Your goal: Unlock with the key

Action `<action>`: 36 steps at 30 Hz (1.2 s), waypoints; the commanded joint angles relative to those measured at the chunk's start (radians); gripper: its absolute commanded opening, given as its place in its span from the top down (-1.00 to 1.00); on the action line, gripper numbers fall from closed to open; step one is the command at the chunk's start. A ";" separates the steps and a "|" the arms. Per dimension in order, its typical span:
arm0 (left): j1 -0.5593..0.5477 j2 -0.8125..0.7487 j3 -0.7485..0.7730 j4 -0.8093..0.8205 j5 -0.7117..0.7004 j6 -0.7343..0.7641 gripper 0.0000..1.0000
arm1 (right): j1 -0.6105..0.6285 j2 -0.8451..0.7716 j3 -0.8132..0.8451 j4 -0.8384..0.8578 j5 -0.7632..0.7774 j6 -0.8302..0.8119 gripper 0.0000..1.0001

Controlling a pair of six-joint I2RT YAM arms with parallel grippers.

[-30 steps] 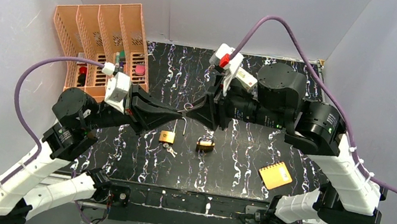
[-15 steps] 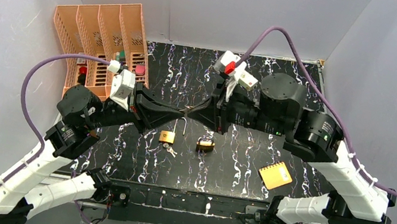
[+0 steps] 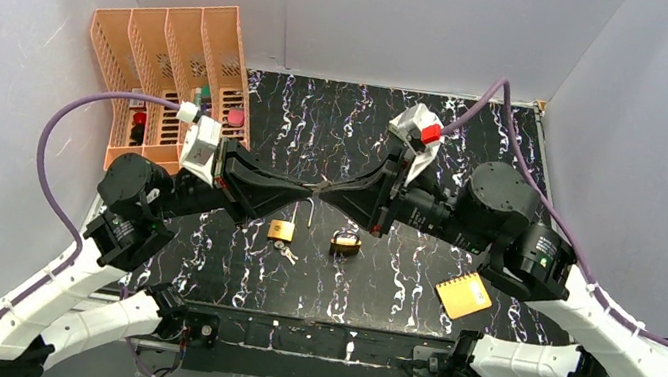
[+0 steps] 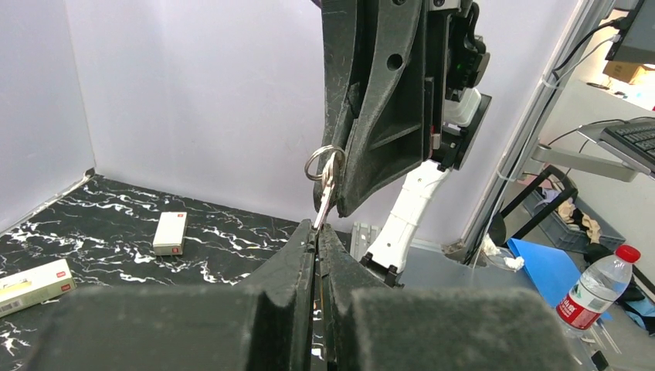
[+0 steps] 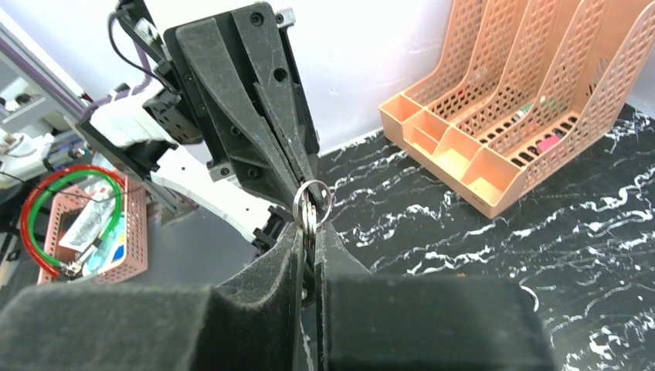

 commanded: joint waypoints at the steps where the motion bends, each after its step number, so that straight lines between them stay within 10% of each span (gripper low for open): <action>1: 0.000 -0.023 -0.018 0.065 -0.025 -0.031 1.00 | -0.002 -0.090 -0.031 0.219 0.050 0.031 1.00; 18: 0.001 -0.024 -0.022 0.170 -0.053 -0.066 0.18 | -0.002 -0.109 -0.055 0.249 0.031 0.040 1.00; 36: 0.001 0.143 0.022 0.462 0.046 -0.204 0.22 | -0.002 -0.097 -0.061 0.288 -0.007 0.056 1.00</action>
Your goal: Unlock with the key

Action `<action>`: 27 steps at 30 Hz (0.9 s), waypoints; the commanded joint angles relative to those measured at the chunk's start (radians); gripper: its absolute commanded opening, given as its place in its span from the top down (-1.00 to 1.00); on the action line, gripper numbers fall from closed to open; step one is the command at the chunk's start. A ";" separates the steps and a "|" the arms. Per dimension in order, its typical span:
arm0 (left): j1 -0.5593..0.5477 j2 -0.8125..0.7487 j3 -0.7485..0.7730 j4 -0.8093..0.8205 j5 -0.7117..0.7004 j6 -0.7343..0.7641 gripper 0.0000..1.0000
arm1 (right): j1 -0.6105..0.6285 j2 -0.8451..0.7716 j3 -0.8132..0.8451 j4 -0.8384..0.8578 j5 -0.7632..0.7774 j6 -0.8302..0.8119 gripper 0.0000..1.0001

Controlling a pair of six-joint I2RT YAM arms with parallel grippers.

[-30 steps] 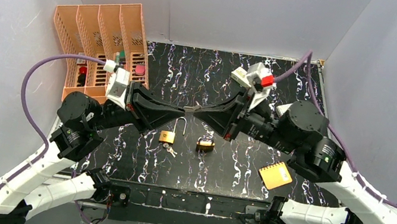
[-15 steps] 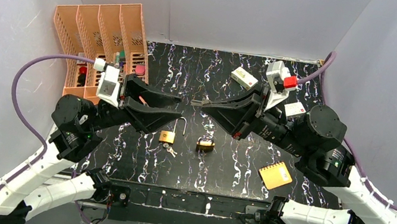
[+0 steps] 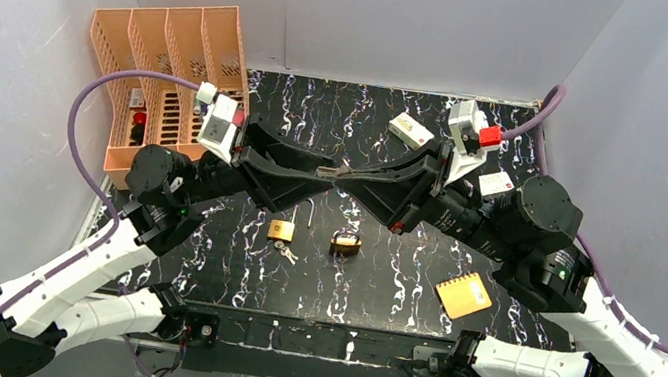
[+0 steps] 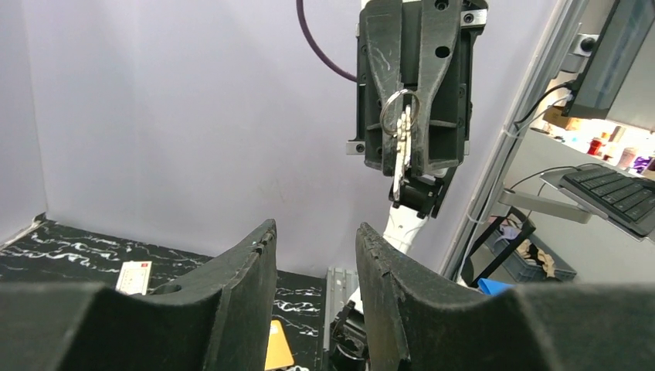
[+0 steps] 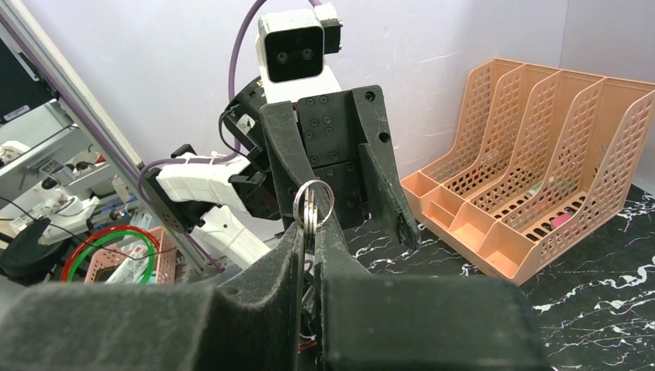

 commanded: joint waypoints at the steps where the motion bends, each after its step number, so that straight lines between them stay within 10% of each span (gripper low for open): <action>1: 0.003 0.003 0.043 0.145 0.034 -0.049 0.22 | -0.004 -0.003 0.010 0.069 -0.006 0.004 1.00; 11: 0.003 0.002 0.034 0.231 0.083 -0.100 0.08 | -0.004 -0.007 0.011 0.061 0.003 -0.001 1.00; 27: 0.003 0.031 0.056 0.274 0.128 -0.128 0.50 | -0.004 0.002 0.012 0.051 0.004 0.001 1.00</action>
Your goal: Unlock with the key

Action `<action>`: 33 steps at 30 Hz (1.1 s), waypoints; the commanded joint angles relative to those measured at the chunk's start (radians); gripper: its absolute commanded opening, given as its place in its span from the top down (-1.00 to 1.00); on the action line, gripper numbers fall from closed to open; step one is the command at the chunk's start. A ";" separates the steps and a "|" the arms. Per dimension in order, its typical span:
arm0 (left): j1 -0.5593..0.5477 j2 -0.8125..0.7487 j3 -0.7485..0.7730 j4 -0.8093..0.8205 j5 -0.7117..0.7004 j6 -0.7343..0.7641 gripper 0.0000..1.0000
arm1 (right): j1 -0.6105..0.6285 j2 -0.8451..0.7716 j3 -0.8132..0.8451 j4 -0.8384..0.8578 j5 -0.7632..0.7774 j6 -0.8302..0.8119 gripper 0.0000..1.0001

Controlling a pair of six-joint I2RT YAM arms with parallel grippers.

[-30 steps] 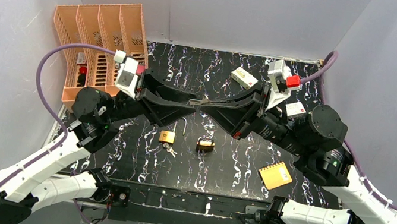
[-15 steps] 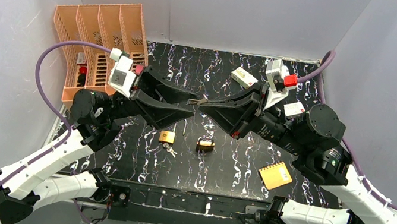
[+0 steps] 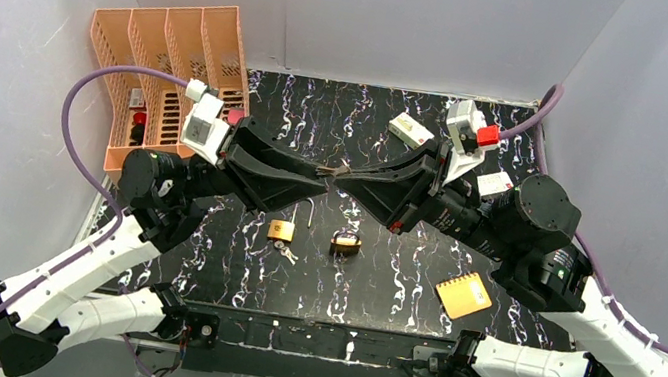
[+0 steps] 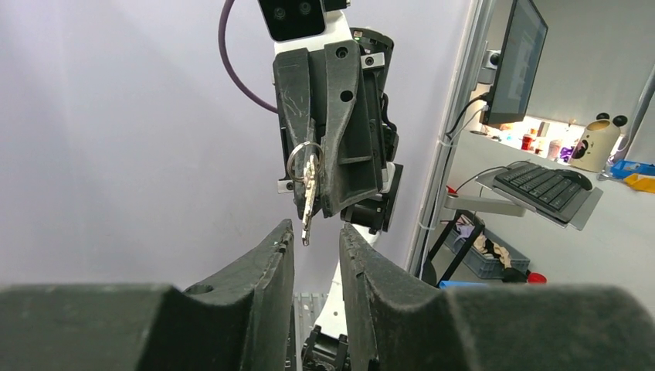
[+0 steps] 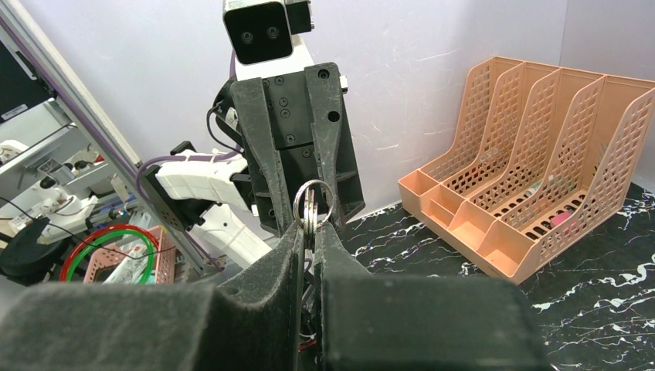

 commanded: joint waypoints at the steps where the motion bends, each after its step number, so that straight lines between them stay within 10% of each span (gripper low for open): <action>1: 0.003 -0.002 0.045 0.070 0.022 -0.008 0.53 | -0.004 -0.004 0.012 0.054 0.004 0.001 1.00; 9: 0.003 -0.005 0.041 0.073 0.029 -0.004 1.00 | -0.004 -0.001 0.008 0.058 0.002 0.001 1.00; 16: 0.003 -0.041 -0.001 0.061 -0.051 0.039 1.00 | -0.004 -0.011 0.001 0.055 -0.012 0.002 1.00; 24: 0.003 -0.101 -0.024 -0.030 -0.134 0.128 1.00 | -0.004 -0.048 -0.025 0.041 0.002 0.002 0.18; 33: 0.003 -0.122 -0.036 -0.068 -0.165 0.157 1.00 | -0.004 -0.049 -0.024 0.032 0.008 0.001 0.15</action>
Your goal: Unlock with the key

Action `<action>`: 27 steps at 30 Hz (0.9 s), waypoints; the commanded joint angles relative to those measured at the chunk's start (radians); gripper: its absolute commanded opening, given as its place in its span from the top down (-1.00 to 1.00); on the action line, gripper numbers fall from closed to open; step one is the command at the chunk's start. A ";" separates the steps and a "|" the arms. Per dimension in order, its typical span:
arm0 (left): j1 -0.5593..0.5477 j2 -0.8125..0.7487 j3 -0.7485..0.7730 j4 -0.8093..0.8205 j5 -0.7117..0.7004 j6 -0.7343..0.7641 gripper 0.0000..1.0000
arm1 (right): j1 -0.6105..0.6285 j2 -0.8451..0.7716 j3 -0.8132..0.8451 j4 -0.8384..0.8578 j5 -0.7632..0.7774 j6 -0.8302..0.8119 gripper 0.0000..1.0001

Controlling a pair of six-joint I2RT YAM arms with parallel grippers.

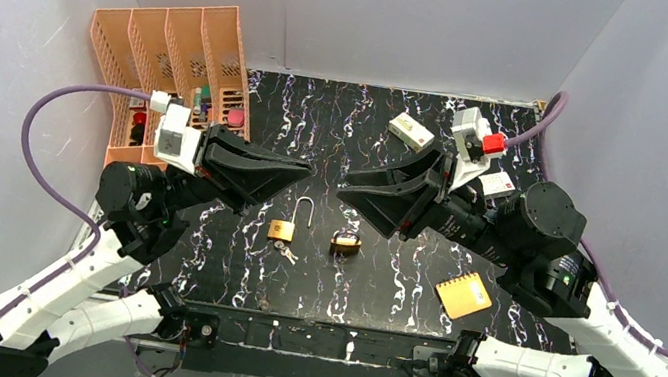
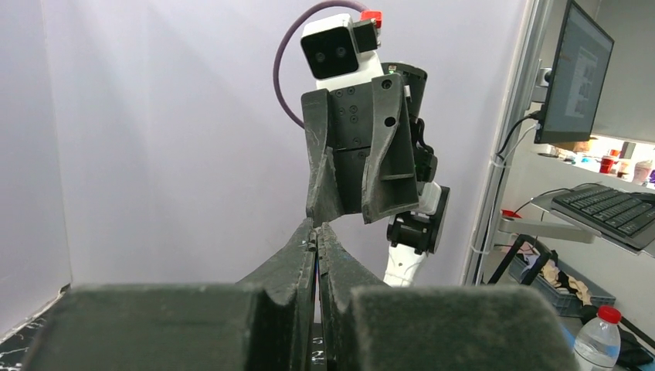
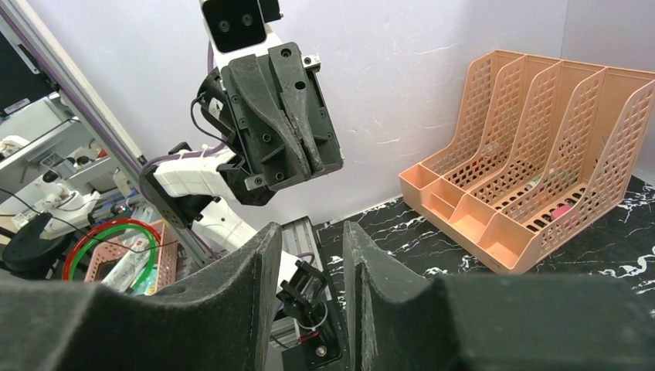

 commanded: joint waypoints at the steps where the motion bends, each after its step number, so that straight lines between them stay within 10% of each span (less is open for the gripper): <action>1: 0.001 -0.012 -0.001 0.005 -0.034 0.040 1.00 | -0.002 -0.011 0.009 0.040 0.016 -0.002 0.15; 11: 0.001 -0.112 -0.054 -0.427 -0.226 0.108 0.94 | -0.002 0.039 -0.020 -0.221 0.199 -0.027 0.06; 23: 0.001 -0.520 -0.205 -1.222 -0.988 -0.333 -0.94 | 0.094 0.238 -0.420 -0.162 0.096 0.141 0.17; 27: 0.001 -0.451 -0.135 -1.407 -1.033 -0.382 -0.97 | 0.249 0.589 -0.340 -0.054 0.108 0.176 0.17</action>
